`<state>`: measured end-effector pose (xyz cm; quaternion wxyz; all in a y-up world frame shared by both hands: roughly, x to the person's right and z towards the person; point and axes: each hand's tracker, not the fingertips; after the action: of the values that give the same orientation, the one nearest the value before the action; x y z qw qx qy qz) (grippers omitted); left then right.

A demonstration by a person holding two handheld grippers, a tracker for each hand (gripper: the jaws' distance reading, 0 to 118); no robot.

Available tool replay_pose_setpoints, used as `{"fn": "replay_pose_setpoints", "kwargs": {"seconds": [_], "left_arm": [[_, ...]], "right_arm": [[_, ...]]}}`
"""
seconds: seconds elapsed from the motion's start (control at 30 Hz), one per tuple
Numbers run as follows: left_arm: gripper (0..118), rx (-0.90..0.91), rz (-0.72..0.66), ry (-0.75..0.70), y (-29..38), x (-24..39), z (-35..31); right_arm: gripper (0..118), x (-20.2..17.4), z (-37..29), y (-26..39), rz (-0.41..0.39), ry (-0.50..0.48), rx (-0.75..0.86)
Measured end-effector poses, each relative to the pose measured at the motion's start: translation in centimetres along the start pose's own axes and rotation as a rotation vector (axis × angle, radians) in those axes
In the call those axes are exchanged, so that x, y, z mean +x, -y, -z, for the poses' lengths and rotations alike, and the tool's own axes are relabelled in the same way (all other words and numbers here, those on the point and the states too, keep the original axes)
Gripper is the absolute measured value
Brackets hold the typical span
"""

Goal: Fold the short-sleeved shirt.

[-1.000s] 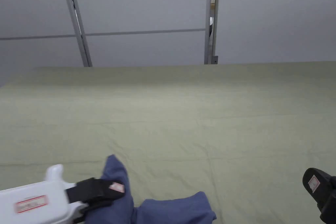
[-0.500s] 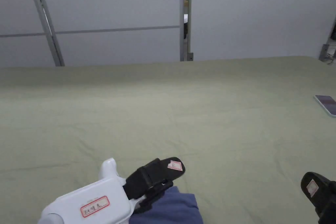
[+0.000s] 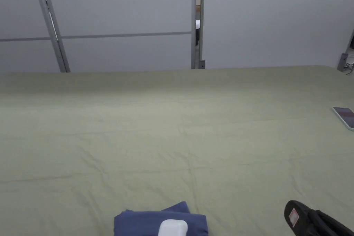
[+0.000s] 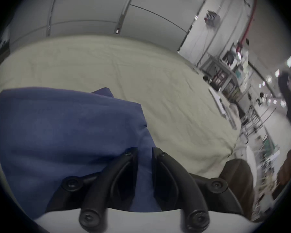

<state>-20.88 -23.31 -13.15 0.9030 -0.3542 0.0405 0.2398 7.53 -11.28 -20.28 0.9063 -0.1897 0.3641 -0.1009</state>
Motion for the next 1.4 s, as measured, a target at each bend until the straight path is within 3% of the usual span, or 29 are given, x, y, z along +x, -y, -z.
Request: {"fn": "replay_pose_setpoints", "kwargs": {"seconds": [0.1, 0.27, 0.4, 0.5, 0.53, 0.57, 0.6, 0.63, 0.67, 0.7, 0.8, 0.93, 0.97, 1.0, 1.03, 1.07, 1.13, 1.23, 1.4], "left_arm": [[19, 0.103, -0.002, 0.065, -1.5, -0.8, -4.5], [19, 0.33, -0.047, 0.039, -3.4, -4.7, -13.4], [19, 0.426, -0.211, 0.031, -2.0, -10.1, -18.2], [25, 0.442, -0.322, 0.027, 0.0, -12.9, -19.7], [39, 0.437, -0.359, 0.048, 0.8, -13.9, -19.8], [67, 0.429, -0.396, 0.101, 1.5, -14.8, -19.7], [89, 0.403, -0.421, 0.153, 2.0, -15.5, -19.4], [99, 0.364, -0.45, 0.214, 2.2, -16.4, -18.6], [99, 0.32, -0.464, 0.258, 2.2, -16.9, -17.5], [118, 0.254, -0.491, 0.311, 2.1, -17.5, -16.0], [118, 0.204, -0.614, 0.452, 1.3, -18.7, -11.5], [116, -0.032, -0.783, 0.482, 0.8, -19.0, -4.8], [92, -0.005, -0.781, 0.49, 0.8, -18.5, -4.6], [58, 0.004, -0.768, 0.446, 0.5, -16.4, -5.0], [52, -0.011, -0.739, 0.343, 0.3, -16.0, -4.8], [48, -0.007, -0.728, 0.33, 0.3, -16.3, -4.8], [37, 0.026, -0.788, 0.421, 0.2, -17.0, -5.8], [35, 0.044, -0.789, 0.429, -0.4, -17.8, -7.6], [35, 0.201, -0.85, 0.427, -0.4, -25.9, -14.2]], "right_arm": [[2, -1.1, 1.0, -0.1, -0.026, -0.026, -0.014], [2, -3.8, 5.3, 0.4, -0.054, -0.113, -0.09], [2, -5.5, 12.5, 3.6, -0.059, -0.18, -0.351], [2, -5.9, 17.8, 7.5, -0.051, -0.152, -0.63], [2, -6.0, 19.3, 8.9, -0.064, -0.133, -0.754], [2, -5.9, 20.4, 10.3, -0.068, -0.129, -0.81], [2, -5.6, 20.2, 10.5, -0.062, -0.126, -0.759], [2, -5.5, 19.4, 8.9, -0.04, -0.149, -0.687], [2, -5.4, 19.7, 8.4, -0.03, -0.142, -0.735], [2, -5.2, 19.9, 8.3, -0.018, -0.143, -0.745], [2, -5.2, 20.3, 8.3, -0.046, -0.157, -0.764], [2, -4.7, 20.2, 8.3, -0.007, -0.166, -0.767], [2, -4.4, 20.1, 8.5, 0.023, -0.169, -0.769], [2, -4.0, 20.0, 8.6, 0.054, -0.176, -0.761], [2, -3.7, 19.8, 8.6, 0.077, -0.181, -0.745], [2, -3.5, 19.6, 8.6, 0.1, -0.193, -0.738], [2, -3.1, 18.9, 8.2, 0.141, -0.219, -0.706], [2, -4.1, 18.3, 6.4, 0.183, -0.288, -0.627], [2, -9.4, 20.8, 4.0, 0.119, -0.378, -0.551]]}}
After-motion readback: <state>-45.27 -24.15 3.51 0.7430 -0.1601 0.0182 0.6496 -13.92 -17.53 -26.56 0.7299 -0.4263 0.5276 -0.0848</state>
